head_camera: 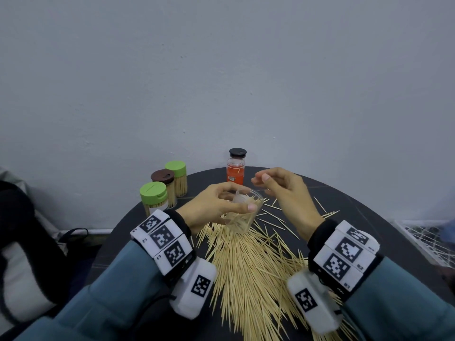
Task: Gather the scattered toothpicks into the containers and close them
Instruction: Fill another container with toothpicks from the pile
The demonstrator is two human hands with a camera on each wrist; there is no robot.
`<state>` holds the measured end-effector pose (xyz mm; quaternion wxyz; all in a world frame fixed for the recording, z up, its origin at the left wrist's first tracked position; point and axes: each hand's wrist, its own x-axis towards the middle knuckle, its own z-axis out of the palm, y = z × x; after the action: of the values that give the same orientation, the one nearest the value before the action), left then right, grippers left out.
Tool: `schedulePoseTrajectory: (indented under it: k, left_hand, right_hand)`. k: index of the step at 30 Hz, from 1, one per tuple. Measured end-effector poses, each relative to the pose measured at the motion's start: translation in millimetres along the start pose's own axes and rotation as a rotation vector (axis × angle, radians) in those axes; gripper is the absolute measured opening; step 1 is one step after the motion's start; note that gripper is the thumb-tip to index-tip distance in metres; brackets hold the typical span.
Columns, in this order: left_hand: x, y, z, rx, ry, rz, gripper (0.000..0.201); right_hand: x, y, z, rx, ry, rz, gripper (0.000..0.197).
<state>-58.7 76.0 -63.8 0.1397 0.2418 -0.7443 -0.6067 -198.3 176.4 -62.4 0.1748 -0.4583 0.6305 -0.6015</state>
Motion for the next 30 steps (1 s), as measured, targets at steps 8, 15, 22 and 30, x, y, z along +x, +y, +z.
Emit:
schedulePoseTrajectory:
  k: [8,15,22,30]
  left_hand:
    - [3,7,-16,-0.038,0.099,0.030,0.048]
    - [12,15,-22,-0.037,0.112,0.014,0.040]
    - [12,14,-23,0.007,0.124,0.015,0.042]
    - [2,14,-14,0.060,0.106,0.023,0.039]
  right_hand:
    - [27,24,-15,-0.792,-0.446,0.112,0.033]
    - [51,32,9,-1.231,-0.765,0.118,0.056]
    - [33,23,17,-1.412,-0.828,0.057,0.046]
    - [-1,5,15,-1.379,-0.823,0.106,0.032]
